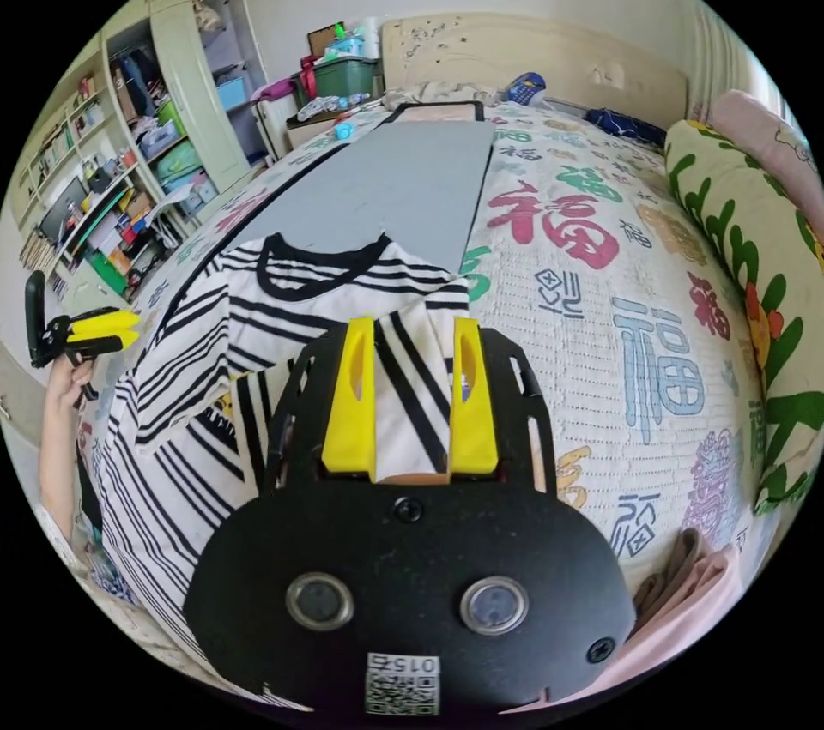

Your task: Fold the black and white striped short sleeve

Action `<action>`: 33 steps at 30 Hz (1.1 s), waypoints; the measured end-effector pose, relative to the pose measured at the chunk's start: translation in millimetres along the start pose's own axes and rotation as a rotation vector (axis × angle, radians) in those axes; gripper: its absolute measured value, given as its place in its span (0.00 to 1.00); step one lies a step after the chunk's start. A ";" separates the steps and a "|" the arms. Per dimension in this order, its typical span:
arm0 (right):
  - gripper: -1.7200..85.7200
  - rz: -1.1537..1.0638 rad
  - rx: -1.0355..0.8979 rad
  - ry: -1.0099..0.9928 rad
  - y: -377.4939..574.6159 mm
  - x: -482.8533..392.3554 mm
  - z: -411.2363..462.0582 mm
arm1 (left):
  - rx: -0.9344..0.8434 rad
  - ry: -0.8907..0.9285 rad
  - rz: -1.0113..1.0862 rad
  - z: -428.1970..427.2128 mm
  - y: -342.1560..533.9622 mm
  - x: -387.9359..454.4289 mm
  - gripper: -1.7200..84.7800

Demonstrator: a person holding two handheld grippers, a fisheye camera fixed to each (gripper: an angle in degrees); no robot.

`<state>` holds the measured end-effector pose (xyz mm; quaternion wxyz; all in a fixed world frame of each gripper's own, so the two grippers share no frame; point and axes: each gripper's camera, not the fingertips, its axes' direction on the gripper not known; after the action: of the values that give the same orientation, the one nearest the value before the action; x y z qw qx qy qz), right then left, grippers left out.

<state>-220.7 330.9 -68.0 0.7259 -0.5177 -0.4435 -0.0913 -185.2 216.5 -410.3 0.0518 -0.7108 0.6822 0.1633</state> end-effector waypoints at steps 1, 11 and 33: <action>0.19 0.021 0.012 0.029 -9.4 -4.8 5.6 | 0.019 0.012 -0.054 6.3 -13.6 -17.4 0.13; 0.17 0.019 0.005 0.113 -31.3 -90.2 49.7 | 0.061 0.032 -0.290 100.7 -75.4 -80.5 0.16; 0.07 -0.127 0.253 0.187 41.9 -268.7 -140.4 | 0.289 -0.269 0.012 -12.2 27.4 80.3 0.04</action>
<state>-277.3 145.1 -304.5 0.8161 -0.3825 -0.4138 -0.1283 -209.0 134.6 -419.0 0.2429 -0.6636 0.6898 0.1576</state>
